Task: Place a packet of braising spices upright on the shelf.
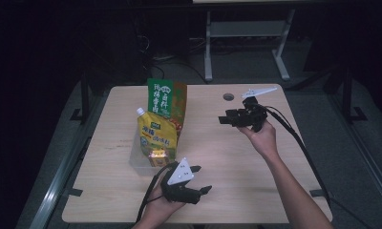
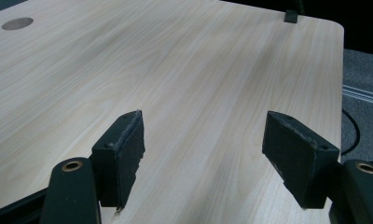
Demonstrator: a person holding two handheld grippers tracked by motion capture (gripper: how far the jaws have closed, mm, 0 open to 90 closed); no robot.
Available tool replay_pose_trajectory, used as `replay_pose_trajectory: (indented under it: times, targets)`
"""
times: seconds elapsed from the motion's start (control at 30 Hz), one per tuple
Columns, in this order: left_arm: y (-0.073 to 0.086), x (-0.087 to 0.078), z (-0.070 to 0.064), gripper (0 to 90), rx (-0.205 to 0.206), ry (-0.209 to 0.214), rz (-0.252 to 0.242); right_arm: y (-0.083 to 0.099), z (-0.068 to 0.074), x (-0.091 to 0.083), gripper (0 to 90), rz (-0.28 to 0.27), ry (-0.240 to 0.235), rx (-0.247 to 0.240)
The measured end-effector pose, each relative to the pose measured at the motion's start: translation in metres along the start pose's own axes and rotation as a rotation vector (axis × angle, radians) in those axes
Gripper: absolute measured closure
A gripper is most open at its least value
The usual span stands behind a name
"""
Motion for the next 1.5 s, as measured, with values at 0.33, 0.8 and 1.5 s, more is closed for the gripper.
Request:
replay_pose_trajectory:
  times: [0.33,0.8,1.5]
  targets:
    - [0.002,0.001,0.002,27.3,0.004,-0.013,0.02,0.017,-0.006,-0.013,44.2,0.007,0.005,0.02]
    - [0.003,-0.001,0.006,26.8,0.0,-0.025,0.019,0.041,-0.011,-0.031,42.2,0.007,0.008,0.036]
    - [0.004,-0.002,0.007,26.8,-0.013,-0.041,0.011,0.091,-0.019,-0.057,40.1,-0.019,-0.008,0.096]
Point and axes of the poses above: each handheld gripper's, and its own axes: x roughly forward along the jaws, y roughly out of its underside, z roughly to its left, the point moved 3 cm from there along x, roughly forward along the jaws, and after that the axes turned 4 degrees about z, right-handed, at the moved point
